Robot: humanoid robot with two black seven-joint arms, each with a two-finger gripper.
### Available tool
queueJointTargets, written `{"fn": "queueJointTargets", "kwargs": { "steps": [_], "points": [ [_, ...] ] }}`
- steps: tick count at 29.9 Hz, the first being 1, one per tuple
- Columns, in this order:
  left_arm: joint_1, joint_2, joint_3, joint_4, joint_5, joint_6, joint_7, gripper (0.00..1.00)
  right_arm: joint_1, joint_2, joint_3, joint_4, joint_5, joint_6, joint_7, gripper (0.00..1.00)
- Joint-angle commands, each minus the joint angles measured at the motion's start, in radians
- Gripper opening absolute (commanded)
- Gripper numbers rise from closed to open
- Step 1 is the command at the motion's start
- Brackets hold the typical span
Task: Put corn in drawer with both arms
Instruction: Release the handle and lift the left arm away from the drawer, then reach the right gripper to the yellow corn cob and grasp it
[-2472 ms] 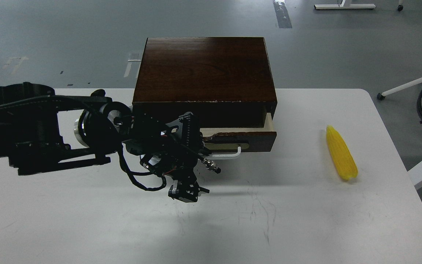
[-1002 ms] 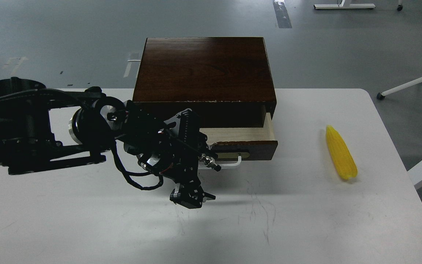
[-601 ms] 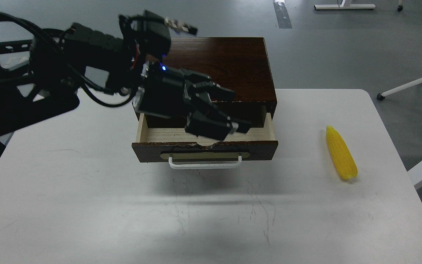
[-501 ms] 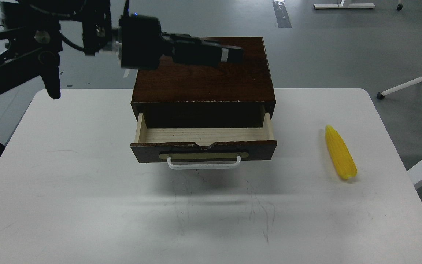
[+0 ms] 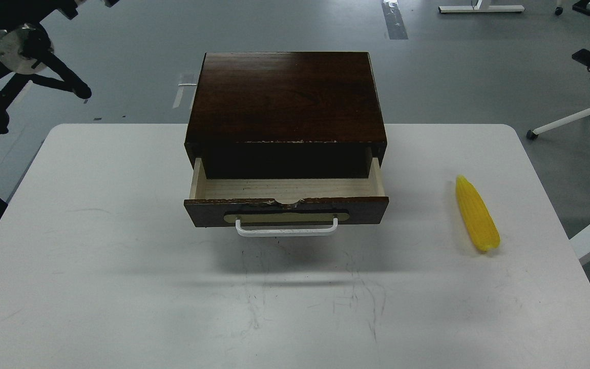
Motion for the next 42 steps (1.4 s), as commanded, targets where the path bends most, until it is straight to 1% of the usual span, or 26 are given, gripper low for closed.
{"fn": "queueJointTargets", "kwargs": {
  "steps": [1, 3, 5, 7, 9, 11, 12, 15, 17, 19, 20, 21, 25, 26, 27, 28, 30, 33, 34, 35, 38, 39, 41, 42],
  "points": [
    [0.07, -0.01, -0.059, 0.026, -0.095, 0.0, 0.003, 0.98, 0.004, 0.053, -0.108, 0.011, -0.19, -0.001, 0.077, 1.0],
    [0.09, -0.008, -0.09, 0.026, -0.095, 0.0, 0.005, 0.98, 0.009, 0.061, -0.158, 0.048, -0.266, -0.001, 0.098, 1.0],
    [0.098, -0.003, -0.103, 0.027, -0.096, 0.0, 0.006, 0.98, 0.013, 0.061, -0.188, 0.086, -0.31, -0.001, 0.1, 1.0],
    [0.099, 0.004, -0.109, 0.027, -0.099, 0.0, 0.006, 0.98, 0.01, 0.055, -0.248, 0.176, -0.388, -0.001, 0.098, 1.0],
    [0.099, 0.006, -0.109, 0.029, -0.101, 0.0, 0.006, 0.98, 0.002, 0.047, -0.305, 0.236, -0.448, -0.003, 0.098, 1.0],
    [0.099, 0.006, -0.109, 0.029, -0.101, 0.0, 0.006, 0.98, -0.004, 0.046, -0.345, 0.261, -0.483, -0.052, 0.097, 1.0],
    [0.099, 0.007, -0.11, 0.029, -0.101, 0.0, 0.006, 0.98, -0.013, 0.049, -0.386, 0.279, -0.511, -0.099, 0.097, 1.0],
    [0.101, 0.012, -0.11, 0.029, -0.103, 0.0, 0.005, 0.98, -0.048, 0.057, -0.46, 0.289, -0.52, -0.191, 0.094, 1.0],
    [0.102, 0.018, -0.11, 0.029, -0.103, 0.0, 0.003, 0.98, -0.057, 0.057, -0.463, 0.289, -0.52, -0.216, 0.092, 1.0],
    [0.102, 0.021, -0.11, 0.029, -0.103, 0.0, 0.002, 0.98, -0.06, 0.058, -0.463, 0.289, -0.52, -0.218, 0.092, 1.0],
    [0.102, 0.021, -0.11, 0.029, -0.103, 0.0, 0.002, 0.98, -0.063, 0.061, -0.466, 0.283, -0.52, -0.219, 0.092, 0.99],
    [0.102, 0.02, -0.112, 0.027, -0.103, 0.0, 0.0, 0.98, -0.073, 0.067, -0.469, 0.277, -0.522, -0.221, 0.092, 0.95],
    [0.102, 0.018, -0.112, 0.027, -0.103, 0.0, -0.001, 0.98, -0.099, 0.099, -0.468, 0.26, -0.522, -0.224, 0.092, 0.9],
    [0.102, 0.018, -0.112, 0.027, -0.103, 0.0, -0.001, 0.98, -0.102, 0.113, -0.466, 0.257, -0.52, -0.227, 0.091, 0.87],
    [0.102, 0.018, -0.112, 0.027, -0.103, 0.0, -0.003, 0.98, -0.106, 0.125, -0.465, 0.247, -0.519, -0.233, 0.091, 0.84],
    [0.104, 0.018, -0.112, 0.027, -0.103, 0.0, -0.003, 0.98, -0.106, 0.132, -0.463, 0.243, -0.517, -0.239, 0.091, 0.83],
    [0.107, 0.018, -0.112, 0.027, -0.103, 0.0, -0.005, 0.98, -0.119, 0.147, -0.465, 0.238, -0.517, -0.283, 0.092, 0.8],
    [0.121, 0.018, -0.112, 0.027, -0.103, 0.0, -0.005, 0.98, -0.137, 0.15, -0.463, 0.24, -0.514, -0.328, 0.092, 0.69],
    [0.124, 0.018, -0.112, 0.027, -0.103, 0.0, -0.005, 0.98, -0.14, 0.15, -0.463, 0.241, -0.512, -0.328, 0.092, 0.57],
    [0.124, 0.018, -0.112, 0.027, -0.103, 0.0, -0.005, 0.98, -0.143, 0.15, -0.466, 0.241, -0.512, -0.328, 0.091, 0.4],
    [0.124, 0.02, -0.113, 0.027, -0.103, 0.0, -0.005, 0.98, -0.156, 0.149, -0.462, 0.241, -0.509, -0.328, 0.091, 0.14],
    [0.124, 0.018, -0.113, 0.029, -0.103, 0.0, -0.005, 0.98, -0.157, 0.147, -0.459, 0.243, -0.509, -0.331, 0.092, 0.11],
    [0.124, 0.018, -0.113, 0.027, -0.103, 0.0, -0.005, 0.98, -0.157, 0.136, -0.427, 0.258, -0.5, -0.337, 0.095, 0.0],
    [0.124, 0.018, -0.113, 0.027, -0.103, 0.0, -0.005, 0.98, -0.157, 0.133, -0.408, 0.261, -0.497, -0.342, 0.097, 0.0]
  ]
}}
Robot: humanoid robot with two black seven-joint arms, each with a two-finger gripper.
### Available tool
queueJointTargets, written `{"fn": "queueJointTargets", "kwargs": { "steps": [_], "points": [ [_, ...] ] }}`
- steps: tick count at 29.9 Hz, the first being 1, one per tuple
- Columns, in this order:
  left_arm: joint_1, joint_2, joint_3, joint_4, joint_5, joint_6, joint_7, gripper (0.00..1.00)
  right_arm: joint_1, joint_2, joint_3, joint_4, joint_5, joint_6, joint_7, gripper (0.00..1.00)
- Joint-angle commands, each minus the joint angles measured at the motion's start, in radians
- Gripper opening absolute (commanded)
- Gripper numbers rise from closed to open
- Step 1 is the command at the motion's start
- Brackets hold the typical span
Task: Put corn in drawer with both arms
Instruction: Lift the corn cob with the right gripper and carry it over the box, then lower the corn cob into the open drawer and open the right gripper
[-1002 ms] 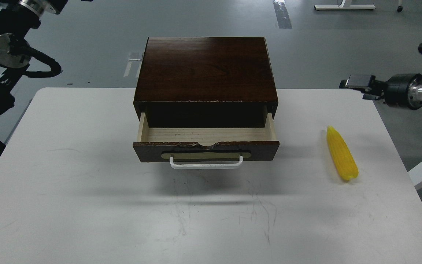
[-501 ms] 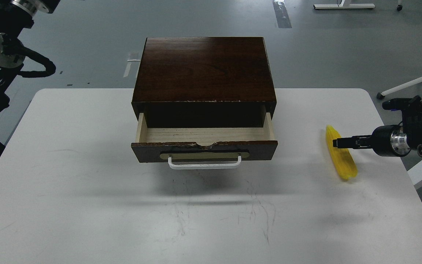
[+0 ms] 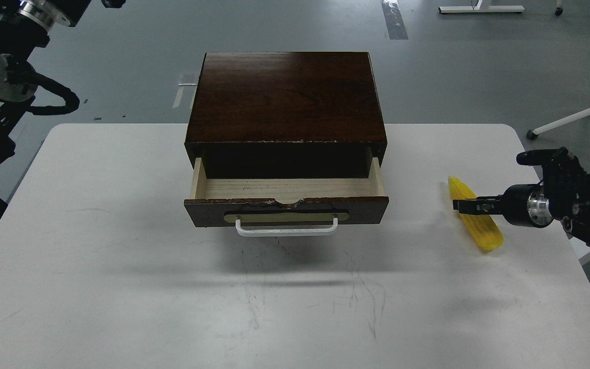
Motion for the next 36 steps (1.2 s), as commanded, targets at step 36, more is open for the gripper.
{"fn": "queueJointTargets", "kwargs": {
  "steps": [36],
  "points": [
    [-0.001, 0.08, -0.043, -0.013, -0.001, 0.0, 0.0, 0.98, 0.536, 0.116, 0.233, 0.608, -0.714, -0.145, 0.034, 0.0]
  ]
}}
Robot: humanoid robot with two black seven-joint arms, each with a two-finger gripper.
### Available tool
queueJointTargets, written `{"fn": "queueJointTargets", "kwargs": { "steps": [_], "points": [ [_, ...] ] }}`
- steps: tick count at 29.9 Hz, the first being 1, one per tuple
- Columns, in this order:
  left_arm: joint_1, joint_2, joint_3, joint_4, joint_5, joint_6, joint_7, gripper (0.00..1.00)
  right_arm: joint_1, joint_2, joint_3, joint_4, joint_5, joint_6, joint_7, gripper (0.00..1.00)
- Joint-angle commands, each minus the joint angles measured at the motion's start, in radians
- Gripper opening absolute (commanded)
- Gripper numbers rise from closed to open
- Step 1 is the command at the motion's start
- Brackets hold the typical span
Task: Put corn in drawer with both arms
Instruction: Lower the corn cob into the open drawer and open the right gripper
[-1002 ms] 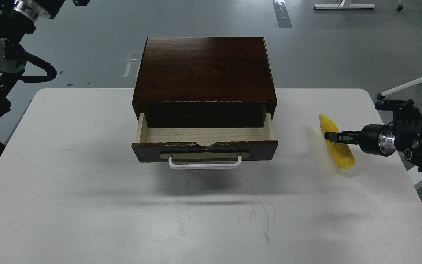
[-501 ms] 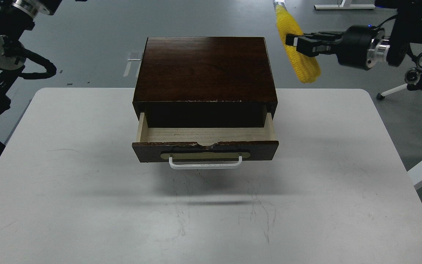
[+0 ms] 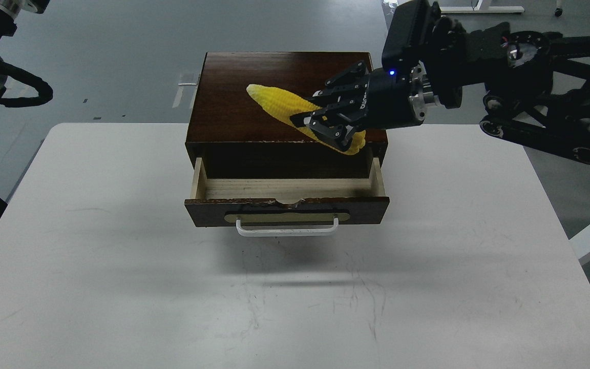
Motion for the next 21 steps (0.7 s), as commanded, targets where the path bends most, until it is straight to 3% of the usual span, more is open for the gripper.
{"fn": "queueJointTargets", "kwargs": {
  "steps": [1, 7, 8, 9, 10, 12, 16, 21],
  "points": [
    [-0.001, 0.007, -0.008, 0.0, -0.003, 0.0, -0.003, 0.98, -0.043, 0.032, -0.008, -0.02, -0.064, 0.0, 0.003, 0.0],
    [-0.001, 0.025, -0.046, 0.0, -0.005, 0.0, 0.0, 0.98, -0.079, 0.038, -0.009, -0.036, -0.142, 0.0, 0.003, 0.0],
    [0.0, 0.033, -0.046, 0.0, -0.006, 0.0, 0.0, 0.98, -0.08, 0.038, -0.009, -0.037, -0.142, -0.001, 0.003, 0.04],
    [0.0, 0.036, -0.046, 0.0, -0.006, 0.0, 0.0, 0.98, -0.08, 0.038, -0.009, -0.039, -0.142, -0.001, 0.003, 0.13],
    [0.002, 0.038, -0.047, 0.0, -0.006, 0.0, -0.001, 0.98, -0.082, 0.038, -0.008, -0.039, -0.141, -0.001, 0.003, 0.34],
    [0.002, 0.039, -0.047, 0.0, -0.006, 0.0, -0.001, 0.98, -0.08, 0.038, -0.008, -0.039, -0.141, -0.001, 0.003, 0.48],
    [0.002, 0.039, -0.047, 0.0, -0.012, 0.0, -0.001, 0.98, -0.086, 0.038, -0.003, -0.039, -0.133, -0.001, 0.003, 0.92],
    [0.0, 0.047, -0.049, 0.0, -0.012, 0.0, 0.0, 0.98, -0.099, 0.037, -0.003, -0.04, -0.132, -0.001, 0.003, 0.93]
  ]
}}
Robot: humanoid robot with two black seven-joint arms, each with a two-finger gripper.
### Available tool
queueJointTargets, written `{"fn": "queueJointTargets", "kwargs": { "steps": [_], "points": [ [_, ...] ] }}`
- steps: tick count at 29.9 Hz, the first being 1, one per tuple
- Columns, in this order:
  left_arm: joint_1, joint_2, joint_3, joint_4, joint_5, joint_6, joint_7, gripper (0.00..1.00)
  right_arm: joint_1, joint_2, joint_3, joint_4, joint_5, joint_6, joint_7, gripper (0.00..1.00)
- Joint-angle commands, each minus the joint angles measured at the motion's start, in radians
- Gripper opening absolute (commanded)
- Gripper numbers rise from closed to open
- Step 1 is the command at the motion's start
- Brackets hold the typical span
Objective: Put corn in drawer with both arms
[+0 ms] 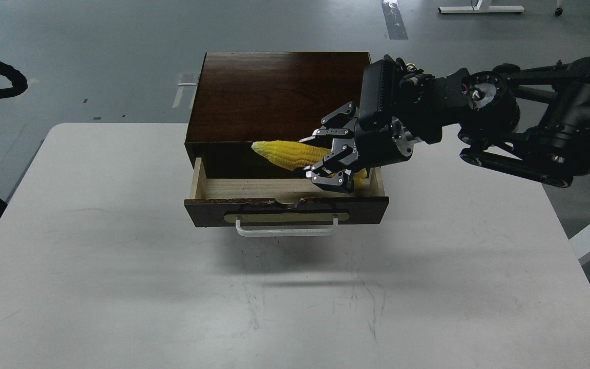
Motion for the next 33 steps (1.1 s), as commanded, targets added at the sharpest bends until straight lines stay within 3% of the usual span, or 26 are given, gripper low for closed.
{"fn": "queueJointTargets", "kwargs": {
  "steps": [1, 8, 11, 23, 31, 33],
  "points": [
    [0.0, 0.014, -0.001, 0.0, 0.0, 0.0, 0.001, 0.98, -0.003, -0.003, 0.001, 0.0, 0.002, 0.0, 0.0, 0.94],
    [-0.001, 0.028, -0.001, 0.0, 0.0, 0.0, 0.001, 0.98, 0.003, -0.011, 0.045, -0.002, 0.04, 0.003, 0.0, 0.97],
    [-0.001, 0.033, -0.003, 0.0, 0.0, 0.0, 0.001, 0.98, 0.003, -0.021, 0.125, -0.003, 0.178, 0.011, 0.0, 1.0],
    [-0.001, 0.024, -0.007, 0.006, -0.002, 0.0, -0.001, 0.98, -0.048, -0.1, 0.454, -0.109, 0.991, 0.009, 0.0, 1.0],
    [0.006, -0.015, -0.007, 0.023, -0.014, 0.0, -0.002, 0.98, -0.091, -0.164, 0.54, -0.29, 1.522, 0.017, 0.0, 1.0],
    [0.022, -0.047, -0.007, 0.061, -0.028, 0.0, 0.002, 0.98, -0.12, -0.164, 0.545, -0.394, 1.688, 0.07, 0.0, 1.0]
  ]
}}
